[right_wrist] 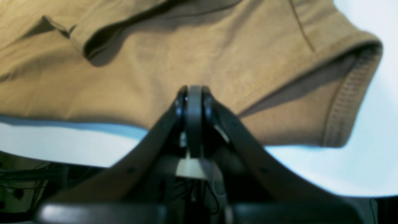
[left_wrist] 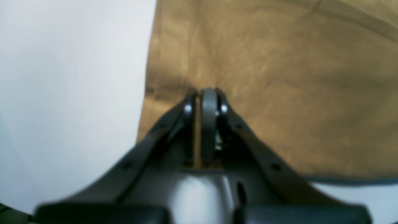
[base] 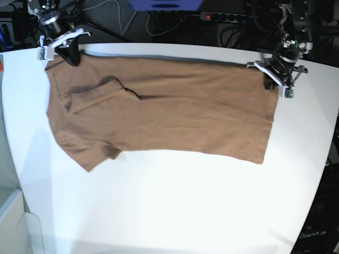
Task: Fold the T-shirt properly
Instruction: 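Drag the folded shirt back toward the robot with both grippers, then move the right gripper to the sleeve corner near the hem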
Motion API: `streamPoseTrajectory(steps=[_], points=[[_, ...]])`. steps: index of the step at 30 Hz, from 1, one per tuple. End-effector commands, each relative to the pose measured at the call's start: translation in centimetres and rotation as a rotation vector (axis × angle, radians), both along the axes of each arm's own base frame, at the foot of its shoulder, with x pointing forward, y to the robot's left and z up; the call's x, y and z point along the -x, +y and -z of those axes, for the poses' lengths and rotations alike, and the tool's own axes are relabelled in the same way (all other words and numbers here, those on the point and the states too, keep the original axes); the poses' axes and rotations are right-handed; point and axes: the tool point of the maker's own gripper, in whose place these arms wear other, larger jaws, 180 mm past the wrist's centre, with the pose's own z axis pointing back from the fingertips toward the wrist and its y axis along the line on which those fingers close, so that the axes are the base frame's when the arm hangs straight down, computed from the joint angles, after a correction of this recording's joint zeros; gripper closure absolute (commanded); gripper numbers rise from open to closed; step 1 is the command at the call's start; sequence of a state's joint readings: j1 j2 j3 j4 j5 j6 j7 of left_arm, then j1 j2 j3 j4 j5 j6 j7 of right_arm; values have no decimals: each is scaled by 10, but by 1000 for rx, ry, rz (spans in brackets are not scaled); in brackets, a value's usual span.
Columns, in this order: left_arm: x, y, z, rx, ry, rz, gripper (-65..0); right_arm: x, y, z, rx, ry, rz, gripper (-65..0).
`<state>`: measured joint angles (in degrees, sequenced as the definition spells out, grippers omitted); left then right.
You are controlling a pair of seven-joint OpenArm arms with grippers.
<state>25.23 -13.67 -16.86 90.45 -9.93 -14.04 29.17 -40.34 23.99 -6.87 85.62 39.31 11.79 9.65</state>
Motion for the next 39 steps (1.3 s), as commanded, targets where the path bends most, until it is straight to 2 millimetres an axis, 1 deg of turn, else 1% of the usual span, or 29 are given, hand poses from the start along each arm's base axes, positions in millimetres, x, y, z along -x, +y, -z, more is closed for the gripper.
streamPoseTrajectory(steps=[1,3,4,6,8,10,14,18,21,24,25,26,28,30,31,33,35,38,39], points=[[52,10,28,-47,244,-14,-32,6,-5,5,31,44,-12,-1],[47,13,20,-56,218,-21,-32,0,-2,-3,27,11,-17,-1],[50,13,19,-58,219,-19,-32,-3,-1,-8,23,-14,-17,-1],[45,12,11,-64,195,-11,-32,-11,-1,-19,32,-49,-37,-1],[42,10,8,-65,184,-5,-32,-16,1,-26,34,-72,-50,0],[41,10,8,-64,182,-5,-32,-19,3,-31,32,-86,-53,0],[21,10,2,-63,141,-7,-32,-22,2,-34,34,-98,-52,0],[13,9,-4,-66,120,-4,-32,-22,2,-34,33,-102,-52,0],[-6,5,-23,-74,51,9,-32,-27,5,-39,29,-120,-56,0],[-16,1,-41,-84,-1,26,-33,-36,1,-52,44,-153,-67,0],[-19,-1,-47,-86,-20,30,-33,-39,3,-57,42,-169,-74,-1],[-19,-4,-49,-82,-27,29,-33,-41,5,-62,42,-181,-81,-6],[-22,-8,-58,-78,-53,30,-33,-49,1,-73,60,-205,-99,-7],[-27,-6,-74,-90,-99,21,-35,-55,1,-83,72,-230,-119,-9],[-31,-5,-80,-87,-123,7,-35,-60,-1,-88,86,-243,-133,-10],[-36,5,-89,-95,-152,-34,-36,-79,-4,-95,118,-257,-172,-17],[-52,13,-101,-104,-201,-57,-37,-104,-10,-95,149,-233,-184,-54],[-62,21,-97,-102,-173,-74,-37,-145,-15,-97,180,-193,-219,-97],[-68,21,-98,-97,-167,-78,-37,-159,-17,-99,187,-184,-237,-110]])
